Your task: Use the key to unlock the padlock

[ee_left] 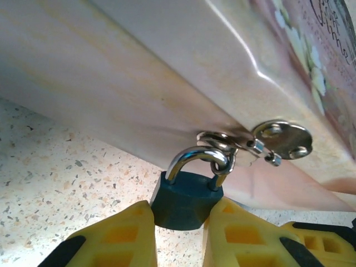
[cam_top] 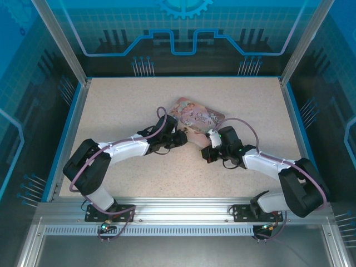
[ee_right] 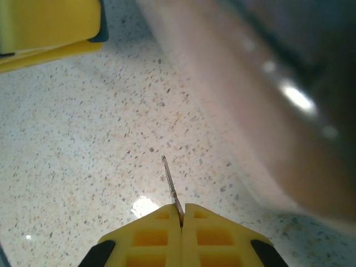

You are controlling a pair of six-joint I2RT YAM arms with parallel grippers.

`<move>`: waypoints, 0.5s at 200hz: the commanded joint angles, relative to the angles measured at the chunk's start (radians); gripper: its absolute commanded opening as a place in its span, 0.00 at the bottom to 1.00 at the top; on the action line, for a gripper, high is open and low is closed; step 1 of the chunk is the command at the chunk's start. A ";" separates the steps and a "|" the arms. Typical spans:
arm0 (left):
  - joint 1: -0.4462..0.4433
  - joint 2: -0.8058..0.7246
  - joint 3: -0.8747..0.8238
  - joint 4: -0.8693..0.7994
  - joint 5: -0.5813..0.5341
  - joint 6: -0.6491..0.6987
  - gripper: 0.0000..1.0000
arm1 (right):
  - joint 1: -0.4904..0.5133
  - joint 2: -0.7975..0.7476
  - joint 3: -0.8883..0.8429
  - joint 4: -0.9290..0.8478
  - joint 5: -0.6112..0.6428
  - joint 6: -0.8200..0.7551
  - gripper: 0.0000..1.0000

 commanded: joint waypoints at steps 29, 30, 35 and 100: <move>-0.006 -0.028 0.014 0.105 0.015 -0.066 0.14 | -0.002 -0.077 0.030 -0.024 0.002 -0.055 0.00; -0.006 -0.028 0.014 0.107 0.016 -0.067 0.14 | -0.001 -0.078 0.030 -0.026 0.001 -0.057 0.00; -0.005 -0.028 0.012 0.112 0.017 -0.073 0.14 | -0.001 -0.081 0.028 -0.034 0.003 -0.063 0.00; -0.012 -0.033 -0.011 0.212 0.041 -0.190 0.10 | 0.085 -0.107 0.008 -0.024 0.069 -0.083 0.00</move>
